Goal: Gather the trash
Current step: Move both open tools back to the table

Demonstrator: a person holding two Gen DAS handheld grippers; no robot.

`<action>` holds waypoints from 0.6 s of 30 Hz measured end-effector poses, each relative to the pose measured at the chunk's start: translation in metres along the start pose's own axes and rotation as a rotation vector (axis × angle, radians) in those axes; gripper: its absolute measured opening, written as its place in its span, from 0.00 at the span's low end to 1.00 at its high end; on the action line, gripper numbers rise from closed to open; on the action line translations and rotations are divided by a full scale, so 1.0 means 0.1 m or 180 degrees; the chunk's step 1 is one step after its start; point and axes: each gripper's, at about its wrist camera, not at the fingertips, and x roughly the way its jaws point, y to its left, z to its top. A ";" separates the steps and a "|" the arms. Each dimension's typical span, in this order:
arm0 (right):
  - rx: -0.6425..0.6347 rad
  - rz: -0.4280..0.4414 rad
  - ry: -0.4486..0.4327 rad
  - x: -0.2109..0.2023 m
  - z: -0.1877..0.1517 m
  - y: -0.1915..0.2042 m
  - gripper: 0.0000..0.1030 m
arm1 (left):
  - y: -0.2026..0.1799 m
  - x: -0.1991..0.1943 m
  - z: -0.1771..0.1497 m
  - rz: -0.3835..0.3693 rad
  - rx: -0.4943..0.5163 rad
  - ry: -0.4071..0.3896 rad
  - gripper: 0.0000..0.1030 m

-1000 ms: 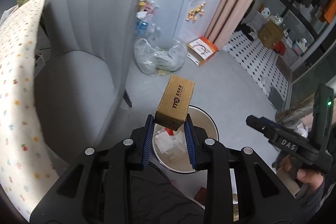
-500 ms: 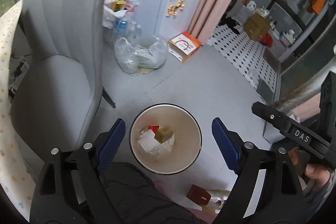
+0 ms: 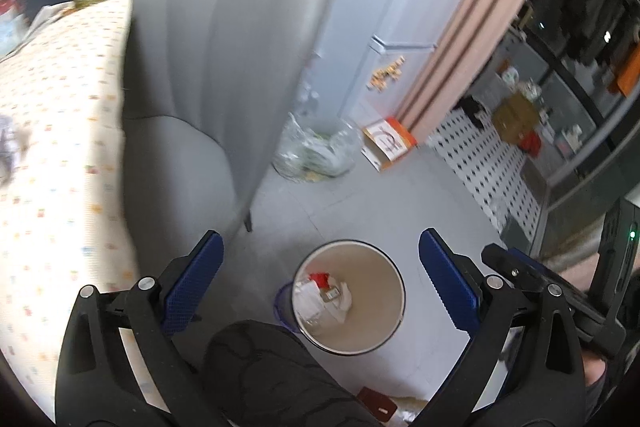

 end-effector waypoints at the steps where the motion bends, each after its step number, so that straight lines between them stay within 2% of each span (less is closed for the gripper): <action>1: -0.0041 0.0030 -0.0022 -0.01 0.01 0.09 0.85 | 0.04 -0.04 0.01 0.0020 -0.0026 -0.0032 0.94; 6: -0.0185 0.0161 -0.0088 -0.04 0.04 0.48 0.92 | 0.46 -0.37 0.04 0.0172 -0.0239 -0.0246 0.94; 18: -0.0615 0.0512 -0.0042 -0.07 -0.03 1.47 0.92 | 1.43 -0.98 -0.07 0.0474 -0.0815 -0.0569 0.94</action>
